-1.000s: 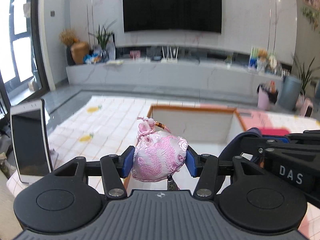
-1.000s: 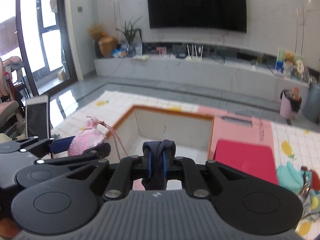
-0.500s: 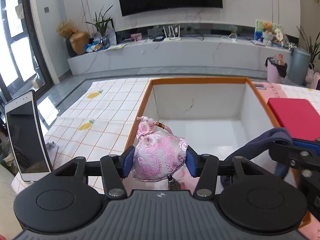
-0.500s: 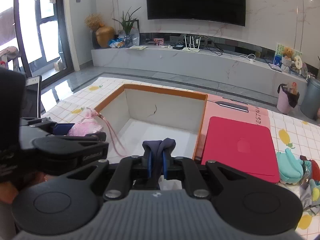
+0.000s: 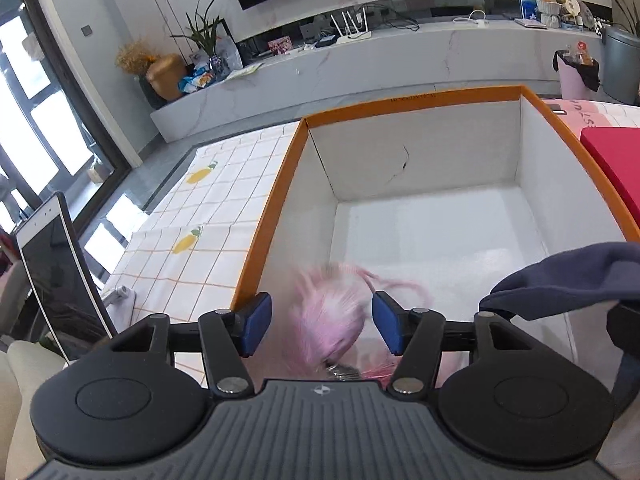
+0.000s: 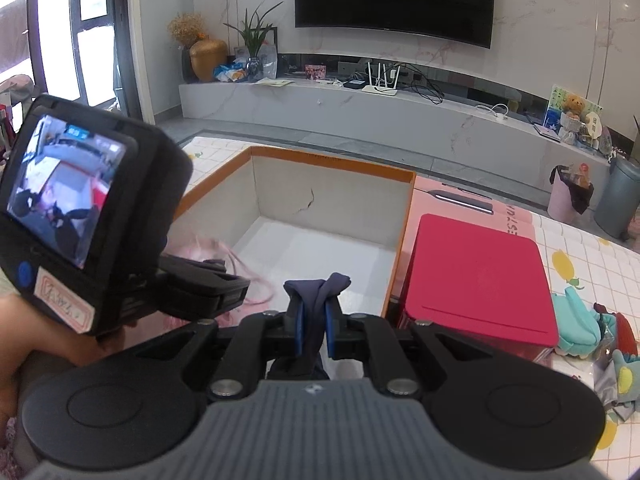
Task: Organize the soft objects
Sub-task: 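Open the left gripper to drop the pink pouch into the box, then lower the navy sock into the box and open the right gripper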
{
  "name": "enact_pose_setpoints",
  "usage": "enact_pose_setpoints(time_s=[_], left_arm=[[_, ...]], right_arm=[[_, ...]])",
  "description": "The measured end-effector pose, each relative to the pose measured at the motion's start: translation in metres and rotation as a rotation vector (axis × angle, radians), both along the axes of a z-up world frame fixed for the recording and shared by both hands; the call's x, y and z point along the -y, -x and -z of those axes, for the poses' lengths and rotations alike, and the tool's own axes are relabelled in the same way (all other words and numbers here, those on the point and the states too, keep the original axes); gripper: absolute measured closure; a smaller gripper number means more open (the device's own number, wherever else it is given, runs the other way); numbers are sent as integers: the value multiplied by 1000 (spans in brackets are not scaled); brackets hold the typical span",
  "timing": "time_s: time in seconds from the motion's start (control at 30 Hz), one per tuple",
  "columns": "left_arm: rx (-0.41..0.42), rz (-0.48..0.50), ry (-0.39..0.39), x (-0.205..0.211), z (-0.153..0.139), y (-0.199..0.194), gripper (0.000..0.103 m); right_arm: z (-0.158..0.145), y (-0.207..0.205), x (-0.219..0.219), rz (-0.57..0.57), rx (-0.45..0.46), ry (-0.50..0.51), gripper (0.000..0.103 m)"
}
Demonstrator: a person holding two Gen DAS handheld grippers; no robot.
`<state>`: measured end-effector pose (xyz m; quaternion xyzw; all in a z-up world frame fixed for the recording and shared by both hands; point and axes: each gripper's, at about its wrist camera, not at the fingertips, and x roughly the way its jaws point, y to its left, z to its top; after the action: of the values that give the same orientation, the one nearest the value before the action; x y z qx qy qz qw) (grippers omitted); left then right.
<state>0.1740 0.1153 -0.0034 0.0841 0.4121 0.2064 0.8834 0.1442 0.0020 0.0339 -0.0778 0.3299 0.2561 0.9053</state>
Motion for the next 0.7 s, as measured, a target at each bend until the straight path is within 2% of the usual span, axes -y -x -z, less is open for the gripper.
enact_pose_setpoints(time_s=[0.03, 0.13, 0.43, 0.7], left_arm=[[2, 2, -5, 1, 0, 0, 25], [20, 19, -1, 2, -2, 2, 18], [93, 50, -20, 7, -16, 14, 12], [134, -8, -75, -1, -33, 30, 12]], right_arm=[[0, 1, 0, 0, 0, 0, 94], [-1, 4, 1, 1, 1, 2, 94], [-1, 3, -2, 2, 20, 14, 94], [3, -12, -19, -50, -10, 57, 95]])
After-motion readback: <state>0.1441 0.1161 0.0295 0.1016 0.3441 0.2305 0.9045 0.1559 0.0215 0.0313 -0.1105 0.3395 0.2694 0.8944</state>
